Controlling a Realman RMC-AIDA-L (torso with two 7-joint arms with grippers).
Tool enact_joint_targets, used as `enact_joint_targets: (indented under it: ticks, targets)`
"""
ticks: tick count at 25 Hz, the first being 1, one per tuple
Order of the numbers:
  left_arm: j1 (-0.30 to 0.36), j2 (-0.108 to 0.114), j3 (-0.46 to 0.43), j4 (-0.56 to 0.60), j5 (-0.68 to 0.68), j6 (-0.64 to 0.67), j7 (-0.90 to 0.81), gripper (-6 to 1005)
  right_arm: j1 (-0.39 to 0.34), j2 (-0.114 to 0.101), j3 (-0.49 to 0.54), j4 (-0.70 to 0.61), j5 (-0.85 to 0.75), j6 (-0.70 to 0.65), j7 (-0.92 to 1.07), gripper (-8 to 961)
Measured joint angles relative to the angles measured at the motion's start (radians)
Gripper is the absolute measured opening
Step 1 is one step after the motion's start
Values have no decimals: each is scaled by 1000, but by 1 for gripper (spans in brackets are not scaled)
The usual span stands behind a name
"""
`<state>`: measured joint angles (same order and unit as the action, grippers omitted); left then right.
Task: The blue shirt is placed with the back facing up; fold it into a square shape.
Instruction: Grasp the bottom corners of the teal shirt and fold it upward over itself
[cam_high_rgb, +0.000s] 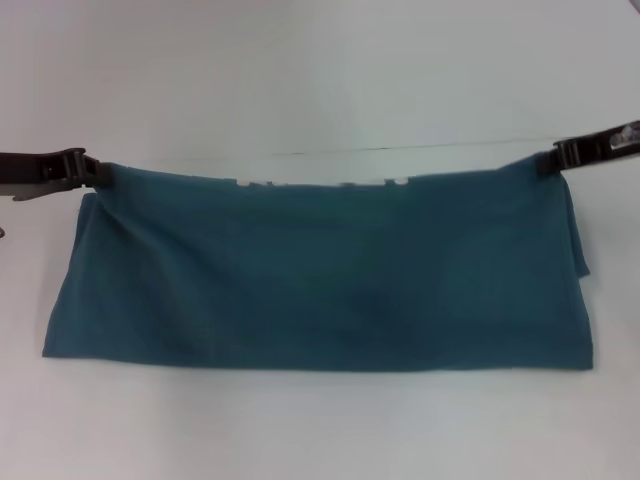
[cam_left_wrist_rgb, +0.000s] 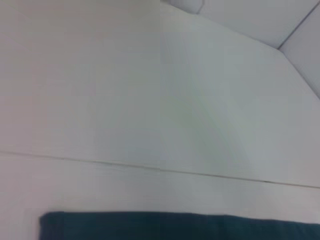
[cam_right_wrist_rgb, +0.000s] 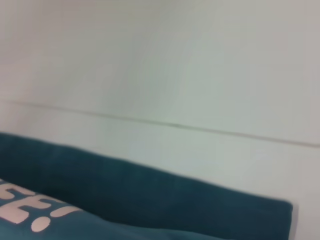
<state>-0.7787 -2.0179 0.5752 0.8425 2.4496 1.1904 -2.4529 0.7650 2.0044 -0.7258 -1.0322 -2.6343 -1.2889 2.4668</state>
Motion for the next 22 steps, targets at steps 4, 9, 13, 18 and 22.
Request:
enact_joint_targets:
  ticks: [4, 9, 13, 18, 22]
  targets:
    - [5, -2, 0, 0, -4, -30, 12, 60, 3, 1, -4, 11, 22, 51, 11, 32]
    - [6, -12, 0, -5, -16, -64, 32, 60, 14, 2, -18, 54, 17, 95, 17, 32]
    - [0, -14, 2, -25, -19, -105, 47, 60, 16, 3, -34, 93, 16, 135, 18, 31]
    - [-4, -23, 3, -44, -20, -153, 61, 61, 18, 2, -56, 137, 8, 186, 19, 31]
    - [0, -33, 3, -44, -22, -191, 65, 61, 19, 5, -62, 152, 7, 225, 20, 31]
